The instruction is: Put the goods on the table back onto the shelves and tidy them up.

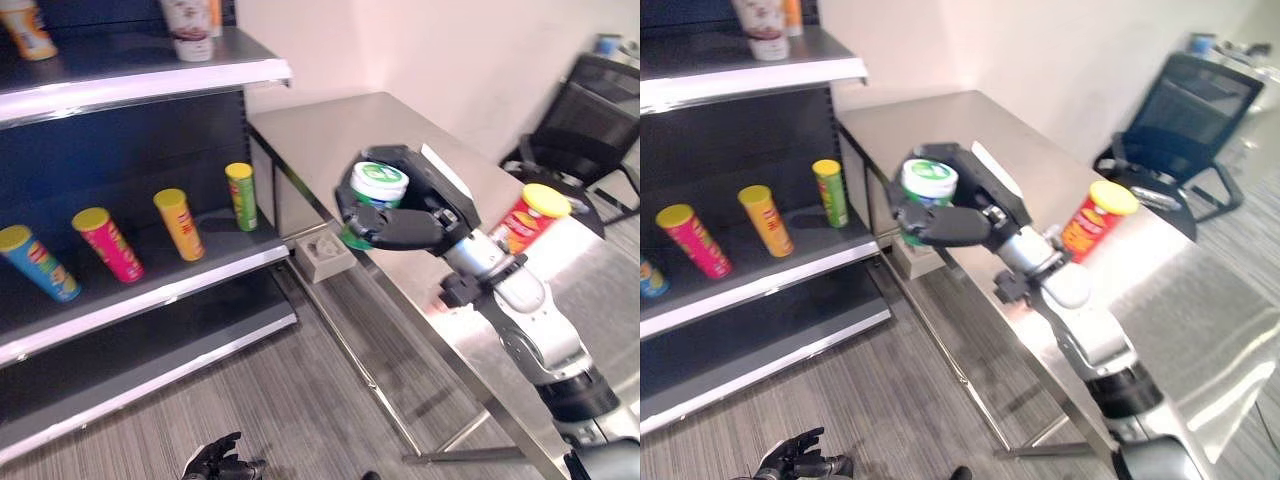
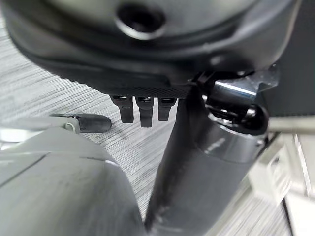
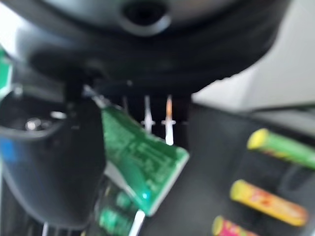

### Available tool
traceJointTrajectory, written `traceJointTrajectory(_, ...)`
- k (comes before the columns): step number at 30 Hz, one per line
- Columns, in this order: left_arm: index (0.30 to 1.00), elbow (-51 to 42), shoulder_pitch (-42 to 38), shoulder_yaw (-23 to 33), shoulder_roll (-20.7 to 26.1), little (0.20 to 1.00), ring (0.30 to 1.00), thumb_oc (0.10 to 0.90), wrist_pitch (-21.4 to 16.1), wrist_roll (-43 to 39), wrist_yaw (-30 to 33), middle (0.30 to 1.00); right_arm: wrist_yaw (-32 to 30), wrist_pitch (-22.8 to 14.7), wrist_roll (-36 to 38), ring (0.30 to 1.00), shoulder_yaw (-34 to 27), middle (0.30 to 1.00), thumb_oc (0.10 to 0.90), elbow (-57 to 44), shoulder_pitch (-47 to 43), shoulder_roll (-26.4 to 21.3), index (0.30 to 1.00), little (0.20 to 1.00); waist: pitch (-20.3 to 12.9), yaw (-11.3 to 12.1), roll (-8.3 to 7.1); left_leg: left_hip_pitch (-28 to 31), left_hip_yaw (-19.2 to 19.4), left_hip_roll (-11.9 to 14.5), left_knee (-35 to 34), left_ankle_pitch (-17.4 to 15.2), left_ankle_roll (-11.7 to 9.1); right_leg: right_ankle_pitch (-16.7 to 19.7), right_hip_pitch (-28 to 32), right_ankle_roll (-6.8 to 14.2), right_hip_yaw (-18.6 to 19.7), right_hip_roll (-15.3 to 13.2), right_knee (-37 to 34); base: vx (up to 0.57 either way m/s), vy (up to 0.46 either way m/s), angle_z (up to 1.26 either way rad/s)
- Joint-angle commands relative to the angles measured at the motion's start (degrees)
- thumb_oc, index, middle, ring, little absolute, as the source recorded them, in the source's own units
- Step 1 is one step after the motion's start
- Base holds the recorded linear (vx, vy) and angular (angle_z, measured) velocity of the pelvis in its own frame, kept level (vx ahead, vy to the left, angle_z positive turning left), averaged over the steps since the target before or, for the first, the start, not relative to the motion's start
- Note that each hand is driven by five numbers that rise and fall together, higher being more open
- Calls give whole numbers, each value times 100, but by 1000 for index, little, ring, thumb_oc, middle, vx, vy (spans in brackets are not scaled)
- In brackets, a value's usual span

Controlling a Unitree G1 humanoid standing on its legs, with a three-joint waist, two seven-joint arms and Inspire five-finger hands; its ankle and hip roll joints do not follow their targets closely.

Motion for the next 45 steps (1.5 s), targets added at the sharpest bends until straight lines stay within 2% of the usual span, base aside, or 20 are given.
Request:
traceJointTrajectory(1, 900, -56, -255, -258, 246, 900, 900, 800, -275, -275, 219, 900, -756, -729, -647, 300, -135, 300, 400, 130, -1268, 29, 300, 300, -123, 289, 83, -44, -164, 182, 18, -104, -46, -643, 347, 161, 78, -19, 36, -27, -118, 53)
traceJointTrajectory(4, 900, -64, -311, -255, 264, 900, 900, 800, -292, -342, 304, 900, -1022, -717, -1108, 300, -13, 300, 400, 319, -1648, 12, 300, 300, -96, 402, 82, -204, -371, 179, 18, 10, -93, -686, 346, 136, -79, -1, 36, -24, -34, 47)
traceJointTrajectory(6, 900, -145, -340, -329, 272, 900, 900, 800, -310, -390, 357, 900, -1261, -735, -1361, 300, 7, 300, 400, 535, -1914, 67, 300, 300, -34, 552, 110, -387, -585, 181, 51, 100, -168, -736, 415, 107, -362, 23, 36, -15, -35, 67)
traceJointTrajectory(7, 900, -137, -429, -390, 291, 900, 900, 800, -326, -385, 392, 900, -1485, -731, -1601, 300, -29, 300, 400, 724, -2152, -71, 300, 300, -14, 586, 101, -581, -305, 269, 86, 128, -243, -828, 513, 161, -638, -18, 36, 9, -6, 101)
traceJointTrajectory(8, 900, -135, -436, -389, 287, 900, 900, 800, -326, -384, 393, 900, -1493, -736, -1604, 300, -19, 300, 400, 735, -2166, -72, 300, 300, -9, 581, 104, -580, -310, 272, 89, 122, -250, -837, 518, 160, -643, -14, 36, 5, 52, 137)
traceJointTrajectory(11, 900, 16, -468, -410, 258, 900, 900, 800, -309, -287, 421, 900, -1794, -609, -1951, 300, 27, 300, 400, 1111, -2481, -227, 300, 300, -66, 488, 144, -609, 900, 473, 94, 218, -137, -731, 591, 274, -1011, -224, 36, -8, 218, 100)
traceJointTrajectory(16, 900, 280, -373, -347, 318, 900, 900, 800, -277, -257, 456, 900, -1867, -435, -2010, 300, 71, 300, 400, 1514, -2758, -91, 300, 300, -219, 637, 143, -518, 825, -12, 93, -34, 132, -509, 748, 438, -1218, -694, 159, 104, 266, 72)
traceJointTrajectory(18, 900, 340, -342, -345, 360, 900, 900, 800, -268, -190, 461, 900, -1963, -402, -2108, 300, 76, 300, 400, 1727, -2917, -27, 300, 300, -179, 702, 136, -454, 805, -267, 144, -190, 325, -532, 612, 517, -1191, -1076, 734, 105, 358, 21)
traceJointTrajectory(20, 900, 396, -243, -341, 413, 900, 900, 800, -281, -117, 459, 900, -2033, -368, -2172, 300, 119, 300, 400, 2026, -3101, 77, 300, 300, -121, 753, 186, -237, 819, -576, 111, -374, 571, -192, 347, 661, -1021, -1630, 1669, 109, 379, 19)
traceJointTrajectory(22, 900, 392, -213, -323, 445, 900, 900, 800, -275, -130, 455, 900, -2027, -332, -2151, 300, 175, 300, 400, 2127, -3207, 103, 300, 300, -71, 758, 200, -151, 809, -665, 71, -400, 645, -86, 240, 704, -894, -1764, 1970, 58, 159, 10)
traceJointTrajectory(23, 900, 409, -240, -335, 488, 900, 900, 800, -264, -138, 470, 900, -2064, -302, -2217, 300, 197, 300, 400, 2174, -3297, 90, 300, 300, -18, 717, 223, -124, 758, -685, 67, -406, 677, -59, 98, 703, -646, -1719, 2186, -12, 140, 2)
traceJointTrajectory(25, 900, 412, -276, -320, 541, 900, 900, 800, -270, -224, 491, 900, -2127, -273, -2319, 300, 261, 300, 400, 2365, -3498, 134, 300, 300, 20, 664, 305, -177, 679, -677, 61, -305, 707, -259, -231, 504, -195, -1366, 2038, -12, 61, 12)
traceJointTrajectory(27, 900, 323, -279, -327, 563, 900, 900, 800, -297, -350, 477, 900, -2251, -256, -2328, 300, 319, 300, 400, 2726, -3753, 191, 300, 300, 19, 730, 309, -177, 549, -655, 45, -304, 630, -329, -267, 511, -61, -1219, 1475, 83, -100, 20)
traceJointTrajectory(28, 900, 276, -422, -401, 598, 900, 900, 800, -315, -479, 478, 900, -2396, -226, -2284, 300, 358, 300, 400, 2985, -4052, 151, 300, 300, 73, 723, 255, -185, 345, -633, 62, -326, 526, -42, -346, 598, 261, -1183, 602, 62, -151, 22)
traceJointTrajectory(29, 900, 278, -430, -401, 598, 900, 900, 800, -315, -480, 477, 900, -2397, -228, -2283, 300, 360, 300, 400, 2990, -4061, 149, 300, 300, 67, 720, 249, -204, 342, -640, 59, -309, 530, -12, -349, 596, 255, -1183, 569, 88, -157, 34)
traceJointTrajectory(30, 900, 272, -559, -430, 616, 900, 900, 800, -342, -548, 544, 900, -2503, -209, -2303, 300, 397, 300, 400, 3074, -4063, 41, 300, 300, 103, 686, 189, -189, 225, -632, 71, -346, 507, -39, -322, 630, 608, -1094, 386, 68, -69, 56)
traceJointTrajectory(32, 900, 251, -524, -367, 592, 900, 900, 800, -326, -592, 550, 900, -2456, -108, -2378, 300, 404, 300, 400, 3167, -4205, 153, 300, 300, 50, 721, 110, -196, 203, -614, 93, -356, 476, -53, -189, 701, 465, -1145, 334, 100, -148, 79)
traceJointTrajectory(33, 900, 198, -476, -441, 520, 900, 900, 800, -276, -683, 512, 900, -2438, -81, -2325, 300, 582, 300, 400, 3393, -4430, 189, 300, 300, -91, 761, -35, -267, 47, -533, 57, -317, 372, 107, 74, 740, 129, -1088, 122, 106, -198, 68)
traceJointTrajectory(39, 900, 276, -450, -563, 450, 900, 900, 800, -223, -789, 484, 900, -2648, -32, -2325, 300, 671, 300, 400, 4130, -4783, 162, 300, 300, -192, 936, -54, -484, -357, -386, 100, -234, 232, -144, 335, 641, -345, -853, 68, 83, -130, 43)
traceJointTrajectory(45, 900, 271, -466, -569, 495, 900, 900, 800, -224, -895, 503, 900, -2797, -32, -2308, 300, 724, 300, 400, 4638, -4943, 31, 300, 300, -207, 1039, -71, -586, -593, -406, 106, -198, 209, -242, 452, 614, -620, -796, 113, 39, -33, 25)
